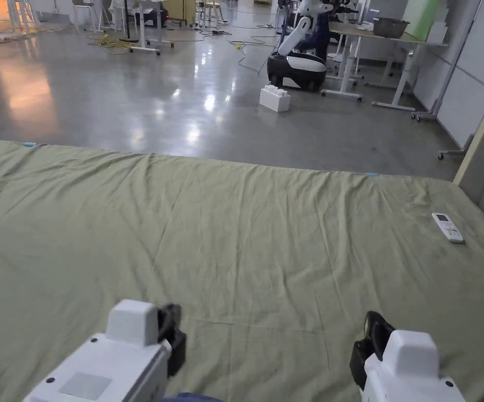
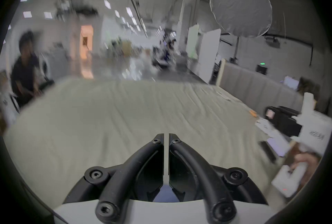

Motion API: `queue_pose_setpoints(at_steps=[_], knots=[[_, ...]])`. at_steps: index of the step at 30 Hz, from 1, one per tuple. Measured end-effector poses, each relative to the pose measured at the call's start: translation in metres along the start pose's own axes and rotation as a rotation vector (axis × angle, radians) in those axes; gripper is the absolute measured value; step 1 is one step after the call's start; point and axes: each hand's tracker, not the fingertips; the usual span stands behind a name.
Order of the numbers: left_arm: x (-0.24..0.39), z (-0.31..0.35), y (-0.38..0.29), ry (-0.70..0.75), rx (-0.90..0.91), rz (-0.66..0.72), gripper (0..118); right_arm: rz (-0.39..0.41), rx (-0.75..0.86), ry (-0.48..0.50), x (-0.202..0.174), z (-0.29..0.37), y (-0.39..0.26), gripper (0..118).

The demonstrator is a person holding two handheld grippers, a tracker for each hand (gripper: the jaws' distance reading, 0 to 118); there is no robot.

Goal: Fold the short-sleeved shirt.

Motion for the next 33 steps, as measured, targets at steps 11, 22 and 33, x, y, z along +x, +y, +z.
queue_pose_setpoints(at_steps=[11, 22, 33], knots=[[-0.049, -0.004, 0.027, 0.214, 0.187, 0.083, 4, 0.0, 0.13, -0.043, -0.001, -0.013, 0.039, 0], [-0.072, 0.012, 0.02, 0.198, 0.122, 0.001, 4, -0.008, -0.016, 0.037, -0.023, 0.011, 0.012, 0], [-0.106, 0.031, -0.031, 0.191, -0.047, 0.005, 4, 0.104, -0.304, 0.274, -0.127, 0.027, -0.111, 0]])
